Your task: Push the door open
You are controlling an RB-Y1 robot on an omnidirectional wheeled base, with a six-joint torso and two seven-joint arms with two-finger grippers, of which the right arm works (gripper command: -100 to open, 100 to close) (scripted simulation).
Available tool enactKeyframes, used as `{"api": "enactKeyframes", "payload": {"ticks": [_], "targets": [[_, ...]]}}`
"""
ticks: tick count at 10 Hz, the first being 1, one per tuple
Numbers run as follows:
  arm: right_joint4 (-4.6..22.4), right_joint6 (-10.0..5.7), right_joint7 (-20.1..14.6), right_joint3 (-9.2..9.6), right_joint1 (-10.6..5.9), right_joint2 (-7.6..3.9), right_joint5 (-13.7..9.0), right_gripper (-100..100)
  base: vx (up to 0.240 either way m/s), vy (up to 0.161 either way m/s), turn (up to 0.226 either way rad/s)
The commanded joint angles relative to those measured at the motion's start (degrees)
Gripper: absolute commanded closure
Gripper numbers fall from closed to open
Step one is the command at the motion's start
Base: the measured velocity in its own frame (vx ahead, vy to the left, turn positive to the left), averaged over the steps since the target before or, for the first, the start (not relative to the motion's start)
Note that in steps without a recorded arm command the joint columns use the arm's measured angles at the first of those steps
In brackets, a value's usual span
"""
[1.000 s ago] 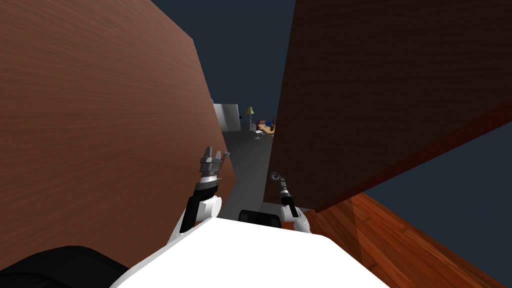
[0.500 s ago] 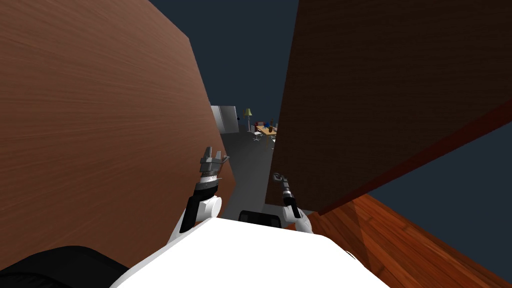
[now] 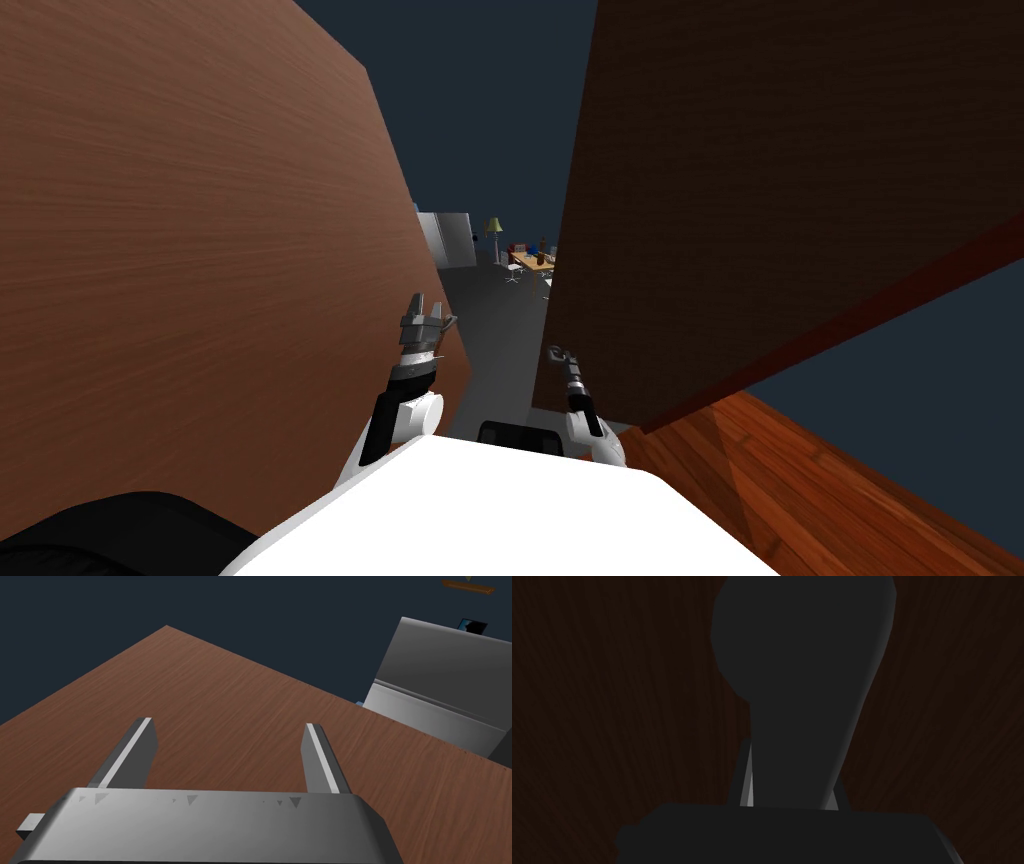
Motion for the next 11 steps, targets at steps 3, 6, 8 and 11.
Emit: {"api": "enactKeyframes", "payload": {"ticks": [3, 6, 8, 11], "targets": [[-0.9, 0.06, 0.7, -2.65, -0.02, -0.18, -1.4, 100, 0.158, 0.133, -0.101], [-0.9, 0.1, 1.3, -4.38, -0.06, 0.41, -2.3, 100, 0.176, 0.096, -0.067], [-0.9, 0.11, 1.5, -5.14, -0.08, 0.77, -2.7, 100, 0.143, 0.082, -0.061], [-0.6, -0.32, 2.6, -6.65, -0.02, -0.28, -3.4, 100, 0.109, 0.025, -0.059]]}}
